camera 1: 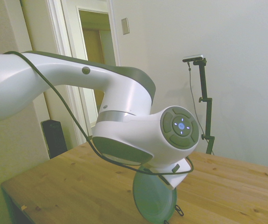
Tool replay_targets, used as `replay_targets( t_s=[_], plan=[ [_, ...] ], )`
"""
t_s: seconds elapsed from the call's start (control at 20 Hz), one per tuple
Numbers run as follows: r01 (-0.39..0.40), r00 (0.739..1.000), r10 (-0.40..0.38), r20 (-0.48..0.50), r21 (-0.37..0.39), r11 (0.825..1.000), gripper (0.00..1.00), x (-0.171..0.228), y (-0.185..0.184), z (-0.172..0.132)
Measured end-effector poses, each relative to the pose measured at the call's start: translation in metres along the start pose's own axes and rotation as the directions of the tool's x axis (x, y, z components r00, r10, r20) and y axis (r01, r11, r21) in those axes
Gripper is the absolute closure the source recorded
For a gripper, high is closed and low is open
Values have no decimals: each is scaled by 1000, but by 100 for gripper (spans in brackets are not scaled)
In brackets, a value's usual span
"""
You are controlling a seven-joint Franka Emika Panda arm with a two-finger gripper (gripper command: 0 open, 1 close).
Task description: Load the plate
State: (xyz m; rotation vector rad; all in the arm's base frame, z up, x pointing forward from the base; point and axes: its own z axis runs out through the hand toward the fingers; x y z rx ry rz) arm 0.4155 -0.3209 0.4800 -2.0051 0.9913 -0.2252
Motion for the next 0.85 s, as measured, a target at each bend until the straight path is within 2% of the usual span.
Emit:
replay_targets(
  t_s=[0.3,0.35,0.45,0.5,0.65,0.75,0.85],
  plan=[
    [94,994,-94,-48,0,996,0,-11,-53,-29],
    [117,991,-117,-57,-16,993,0,-14,-66,-32],
    [179,977,-189,-96,-96,979,0,-21,-98,-27],
    [219,966,-235,-112,-138,966,0,-27,-117,-16],
    [339,920,-375,-112,-249,907,0,-45,-162,49],
    [377,895,-431,-117,-323,868,0,-50,-166,86],
    [393,875,-469,-120,-391,832,0,-53,-157,109]
  ],
)
